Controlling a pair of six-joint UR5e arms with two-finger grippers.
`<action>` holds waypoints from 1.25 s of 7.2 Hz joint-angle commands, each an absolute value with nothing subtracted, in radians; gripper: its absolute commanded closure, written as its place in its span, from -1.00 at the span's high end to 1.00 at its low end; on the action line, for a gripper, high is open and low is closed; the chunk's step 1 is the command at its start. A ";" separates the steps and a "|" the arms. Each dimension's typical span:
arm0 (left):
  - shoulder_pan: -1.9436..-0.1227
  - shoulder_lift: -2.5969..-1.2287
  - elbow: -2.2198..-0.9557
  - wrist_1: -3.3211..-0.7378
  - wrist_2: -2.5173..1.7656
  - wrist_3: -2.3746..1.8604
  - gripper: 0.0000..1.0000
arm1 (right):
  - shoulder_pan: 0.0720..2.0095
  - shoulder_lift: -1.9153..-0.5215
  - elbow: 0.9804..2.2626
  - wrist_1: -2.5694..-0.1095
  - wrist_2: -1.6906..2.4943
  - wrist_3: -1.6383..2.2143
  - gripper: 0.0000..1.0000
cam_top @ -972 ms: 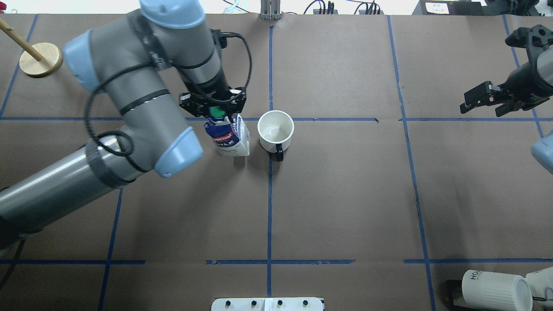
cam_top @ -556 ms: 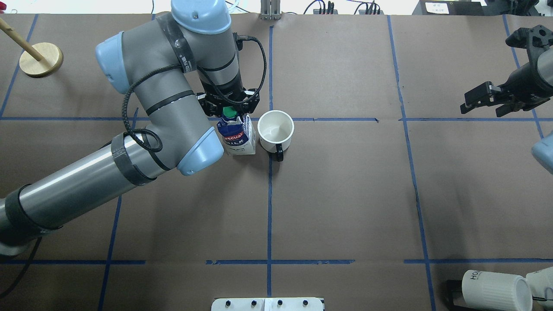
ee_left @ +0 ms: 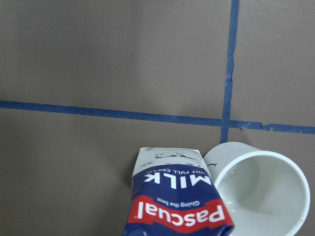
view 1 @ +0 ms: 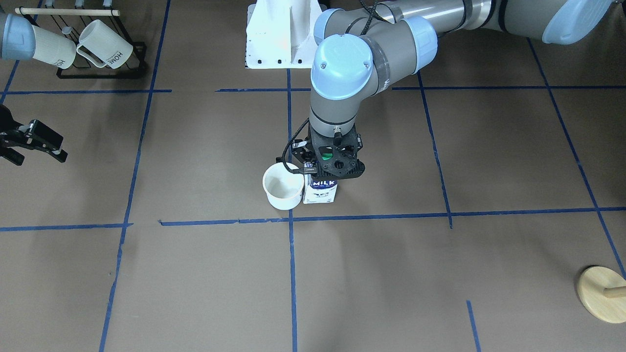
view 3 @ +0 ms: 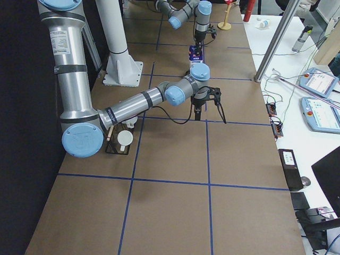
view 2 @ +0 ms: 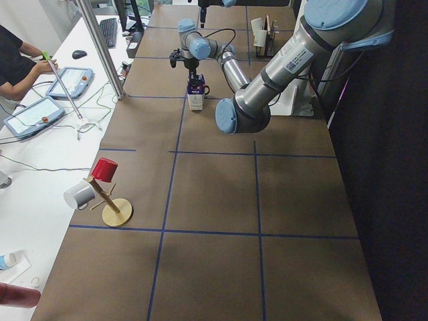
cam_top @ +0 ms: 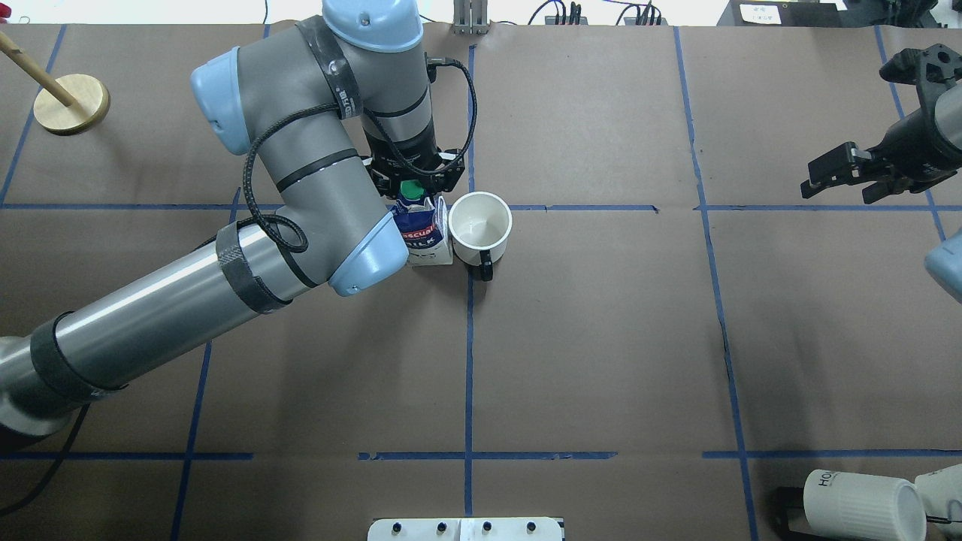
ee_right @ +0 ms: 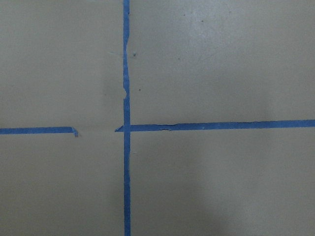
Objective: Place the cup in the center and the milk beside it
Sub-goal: 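Open the left gripper and lift it away from the carton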
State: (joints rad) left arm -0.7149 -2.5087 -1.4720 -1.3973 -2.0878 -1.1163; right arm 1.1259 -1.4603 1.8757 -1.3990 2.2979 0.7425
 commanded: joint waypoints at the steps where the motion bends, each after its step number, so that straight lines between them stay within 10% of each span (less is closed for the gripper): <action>1: -0.713 -2.507 -1.470 -1.411 -2.086 -1.120 0.58 | 1.126 -1.460 1.876 -1.399 2.298 0.744 1.00; 2: -0.713 -2.503 -1.470 -1.420 -2.086 -1.120 0.99 | 1.126 -1.460 1.876 -1.399 2.298 0.742 1.00; 5: -0.748 -2.476 -1.562 -1.407 -2.089 -1.117 1.00 | 1.126 -1.459 1.875 -1.399 2.298 0.742 1.00; 9: -1.015 -2.038 -1.940 -1.388 -2.262 -0.713 1.00 | 1.307 -1.525 1.865 -1.510 2.321 0.400 1.00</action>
